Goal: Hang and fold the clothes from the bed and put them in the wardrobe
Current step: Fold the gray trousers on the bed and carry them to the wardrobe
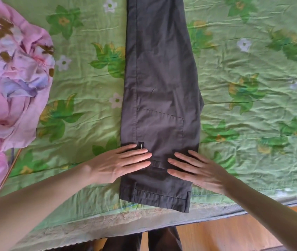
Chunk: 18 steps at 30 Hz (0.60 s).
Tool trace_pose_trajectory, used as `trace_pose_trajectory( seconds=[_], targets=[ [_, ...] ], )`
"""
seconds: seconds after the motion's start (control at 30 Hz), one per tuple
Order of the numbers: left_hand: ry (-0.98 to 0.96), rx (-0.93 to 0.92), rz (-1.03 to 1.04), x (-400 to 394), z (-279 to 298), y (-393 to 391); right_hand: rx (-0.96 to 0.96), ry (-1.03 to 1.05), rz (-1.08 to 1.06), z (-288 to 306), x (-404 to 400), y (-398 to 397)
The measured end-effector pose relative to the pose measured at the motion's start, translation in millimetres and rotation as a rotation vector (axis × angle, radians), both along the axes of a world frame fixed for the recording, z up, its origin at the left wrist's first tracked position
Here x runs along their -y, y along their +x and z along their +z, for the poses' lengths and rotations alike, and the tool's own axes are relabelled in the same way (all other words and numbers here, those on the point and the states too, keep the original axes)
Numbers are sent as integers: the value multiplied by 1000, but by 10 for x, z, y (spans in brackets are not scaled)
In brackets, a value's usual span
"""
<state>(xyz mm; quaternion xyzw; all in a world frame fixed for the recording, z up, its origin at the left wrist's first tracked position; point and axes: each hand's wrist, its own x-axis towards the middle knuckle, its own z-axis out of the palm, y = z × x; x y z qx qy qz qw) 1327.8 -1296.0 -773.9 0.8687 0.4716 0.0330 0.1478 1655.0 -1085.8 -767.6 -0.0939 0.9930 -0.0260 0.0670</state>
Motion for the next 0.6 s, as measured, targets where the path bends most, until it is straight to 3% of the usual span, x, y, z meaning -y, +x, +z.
trace_pose_trajectory(
  seconds=[0.2, 0.3, 0.37, 0.53, 0.6],
  targets=[
    [-125, -21, -20, -78, 61, -40, 148, -201, -70, 182, -1, -156],
    [-128, 15, 38, -46, 87, -3, 97, -505, -227, 274, 21, -177],
    [-105, 152, 128, -21, 96, 50, -1, -655, -354, 316, 51, -204],
    [65, 616, 736, 160, 167, 333, -303, -790, -639, 391, 125, -218],
    [44, 803, 1001, 177, 194, 464, -371, -866, -779, 423, 171, -212]
  ],
)
